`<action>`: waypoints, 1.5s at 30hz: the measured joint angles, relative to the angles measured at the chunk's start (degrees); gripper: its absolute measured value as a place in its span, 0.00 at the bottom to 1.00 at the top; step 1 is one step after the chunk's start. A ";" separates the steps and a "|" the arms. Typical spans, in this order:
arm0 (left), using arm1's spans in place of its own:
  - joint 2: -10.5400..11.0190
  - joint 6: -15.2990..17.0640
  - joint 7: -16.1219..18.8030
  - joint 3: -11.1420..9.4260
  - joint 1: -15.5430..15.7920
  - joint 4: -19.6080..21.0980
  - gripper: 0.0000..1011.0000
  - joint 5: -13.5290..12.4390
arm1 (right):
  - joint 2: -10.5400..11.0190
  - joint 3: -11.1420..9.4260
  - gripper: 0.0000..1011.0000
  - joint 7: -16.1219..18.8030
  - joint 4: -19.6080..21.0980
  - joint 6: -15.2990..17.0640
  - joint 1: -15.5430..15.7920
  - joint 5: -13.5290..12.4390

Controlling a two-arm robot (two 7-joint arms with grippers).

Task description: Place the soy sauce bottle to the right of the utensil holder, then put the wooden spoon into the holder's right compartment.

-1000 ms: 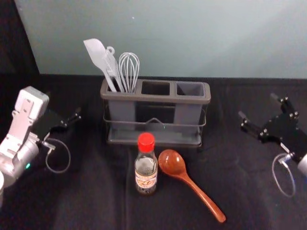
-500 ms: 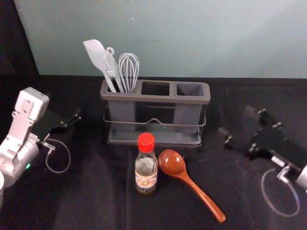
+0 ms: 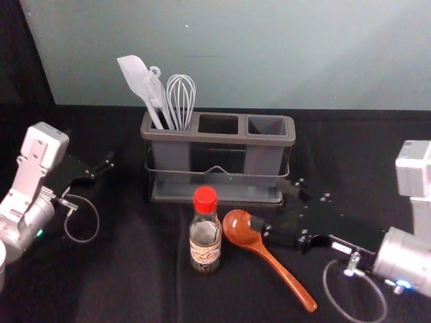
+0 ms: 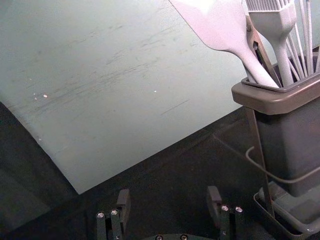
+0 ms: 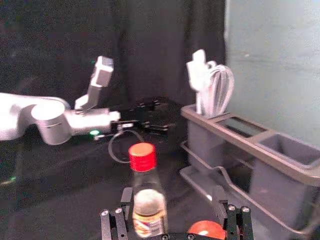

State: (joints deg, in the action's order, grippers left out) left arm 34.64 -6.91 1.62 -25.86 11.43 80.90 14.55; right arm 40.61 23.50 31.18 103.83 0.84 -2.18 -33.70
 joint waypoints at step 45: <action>0.00 0.00 0.00 0.00 0.00 0.00 0.99 0.00 | -10.56 11.49 0.99 7.30 -12.31 -1.30 -14.63 5.60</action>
State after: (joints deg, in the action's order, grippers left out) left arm 34.64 -6.91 1.62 -25.86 11.43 80.90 14.55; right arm 30.05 34.99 38.48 91.52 -0.46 -16.81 -28.10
